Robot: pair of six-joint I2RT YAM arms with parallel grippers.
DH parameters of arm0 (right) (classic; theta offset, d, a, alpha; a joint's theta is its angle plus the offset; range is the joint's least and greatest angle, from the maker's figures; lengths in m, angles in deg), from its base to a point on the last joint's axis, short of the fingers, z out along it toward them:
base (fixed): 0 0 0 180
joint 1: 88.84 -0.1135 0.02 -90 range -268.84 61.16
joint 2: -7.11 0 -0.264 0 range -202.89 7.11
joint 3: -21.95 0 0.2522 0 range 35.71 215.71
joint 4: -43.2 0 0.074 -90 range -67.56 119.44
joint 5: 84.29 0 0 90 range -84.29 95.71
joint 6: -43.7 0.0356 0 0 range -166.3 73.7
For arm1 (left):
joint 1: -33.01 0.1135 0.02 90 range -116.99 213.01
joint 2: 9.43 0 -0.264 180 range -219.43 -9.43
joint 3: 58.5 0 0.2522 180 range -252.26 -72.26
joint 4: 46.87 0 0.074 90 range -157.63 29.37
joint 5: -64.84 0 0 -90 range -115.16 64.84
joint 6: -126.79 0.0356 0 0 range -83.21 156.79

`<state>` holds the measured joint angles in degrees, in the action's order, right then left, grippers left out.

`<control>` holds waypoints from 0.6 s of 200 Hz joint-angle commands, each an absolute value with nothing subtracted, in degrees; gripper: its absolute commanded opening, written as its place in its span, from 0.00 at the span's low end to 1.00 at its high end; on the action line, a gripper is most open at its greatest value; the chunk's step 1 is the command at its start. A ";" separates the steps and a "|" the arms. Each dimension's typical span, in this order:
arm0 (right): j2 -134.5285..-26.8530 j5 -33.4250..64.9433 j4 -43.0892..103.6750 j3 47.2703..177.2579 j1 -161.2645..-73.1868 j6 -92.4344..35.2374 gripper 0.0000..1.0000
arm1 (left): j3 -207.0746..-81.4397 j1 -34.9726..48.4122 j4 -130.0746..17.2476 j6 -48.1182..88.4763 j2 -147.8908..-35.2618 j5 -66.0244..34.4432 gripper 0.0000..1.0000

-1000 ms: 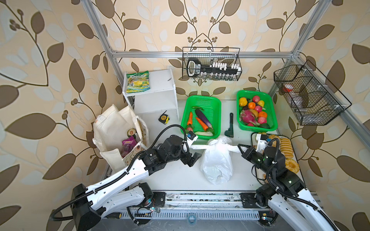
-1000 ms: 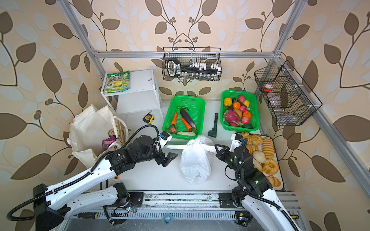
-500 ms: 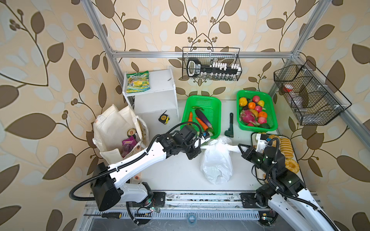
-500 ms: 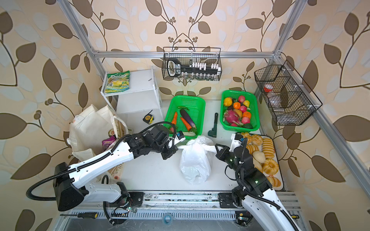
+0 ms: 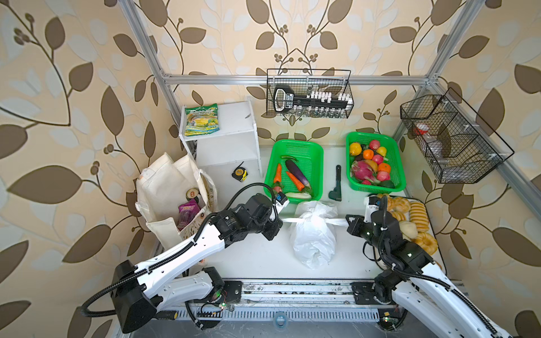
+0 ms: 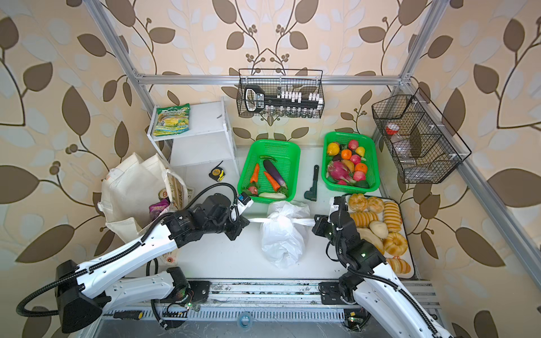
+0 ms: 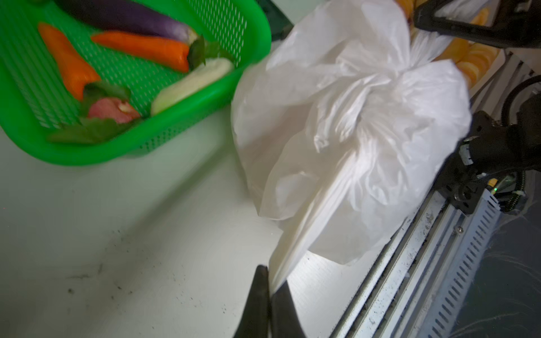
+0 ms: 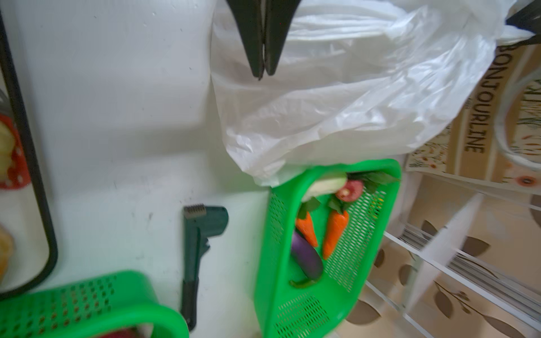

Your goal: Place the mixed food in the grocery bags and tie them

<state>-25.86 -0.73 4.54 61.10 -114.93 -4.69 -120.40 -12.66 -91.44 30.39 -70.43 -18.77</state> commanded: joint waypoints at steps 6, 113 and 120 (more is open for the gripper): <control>-24.80 -12.64 -0.09 59.76 -113.36 -3.95 0.00 | -116.23 -10.85 -95.90 16.51 -70.08 -25.57 0.00; -23.73 -14.03 -2.71 63.13 -110.73 -7.36 0.00 | -116.06 -7.33 -101.71 12.28 -65.24 -34.75 0.00; -24.06 -13.28 -2.39 62.75 -110.66 -6.52 0.00 | -115.94 -7.33 -101.53 11.70 -65.40 -34.83 0.00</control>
